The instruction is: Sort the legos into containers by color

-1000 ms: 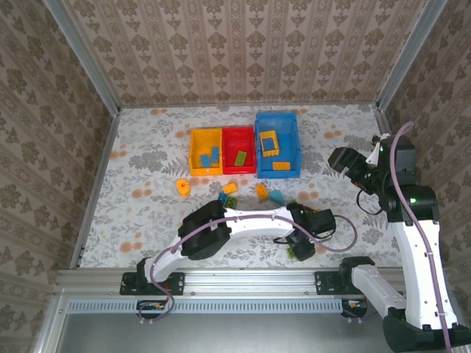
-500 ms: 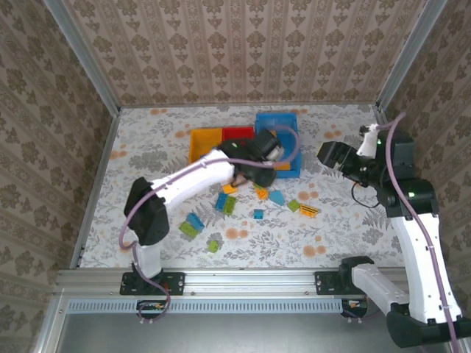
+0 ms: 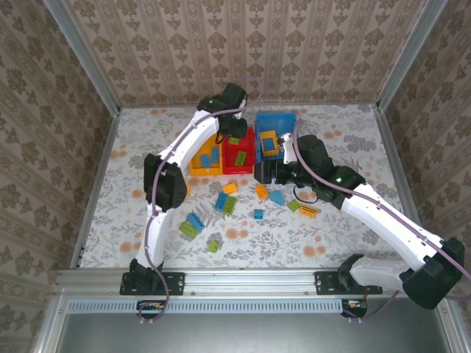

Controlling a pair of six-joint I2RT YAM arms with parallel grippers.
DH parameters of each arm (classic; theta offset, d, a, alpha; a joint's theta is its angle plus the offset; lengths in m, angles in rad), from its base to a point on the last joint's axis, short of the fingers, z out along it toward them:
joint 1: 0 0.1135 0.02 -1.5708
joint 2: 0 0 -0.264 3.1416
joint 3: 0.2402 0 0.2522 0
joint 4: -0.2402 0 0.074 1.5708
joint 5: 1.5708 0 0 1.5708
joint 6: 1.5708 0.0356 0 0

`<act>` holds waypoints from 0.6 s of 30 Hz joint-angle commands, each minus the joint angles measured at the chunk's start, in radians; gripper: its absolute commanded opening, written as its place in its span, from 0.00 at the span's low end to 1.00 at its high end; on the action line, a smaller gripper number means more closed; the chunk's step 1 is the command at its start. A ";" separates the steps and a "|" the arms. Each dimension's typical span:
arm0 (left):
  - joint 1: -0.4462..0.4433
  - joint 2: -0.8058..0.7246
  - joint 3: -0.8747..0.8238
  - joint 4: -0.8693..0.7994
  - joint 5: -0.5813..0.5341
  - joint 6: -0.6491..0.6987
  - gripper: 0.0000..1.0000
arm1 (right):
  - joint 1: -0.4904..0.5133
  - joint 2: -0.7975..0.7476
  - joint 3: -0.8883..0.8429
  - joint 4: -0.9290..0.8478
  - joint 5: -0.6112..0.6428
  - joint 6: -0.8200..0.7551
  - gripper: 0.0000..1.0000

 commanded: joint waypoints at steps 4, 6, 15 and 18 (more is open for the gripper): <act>-0.003 0.080 0.053 -0.067 -0.054 -0.047 0.26 | 0.003 0.019 -0.009 0.096 0.036 0.026 0.82; -0.009 0.102 0.065 -0.066 -0.062 -0.050 0.26 | 0.000 0.025 -0.009 0.092 0.035 0.025 0.82; -0.029 0.148 0.072 -0.060 -0.073 -0.073 0.29 | -0.007 0.060 0.001 0.083 0.012 0.027 0.82; -0.031 0.156 0.070 -0.065 -0.079 -0.077 0.31 | -0.013 0.060 -0.001 0.077 0.005 0.027 0.83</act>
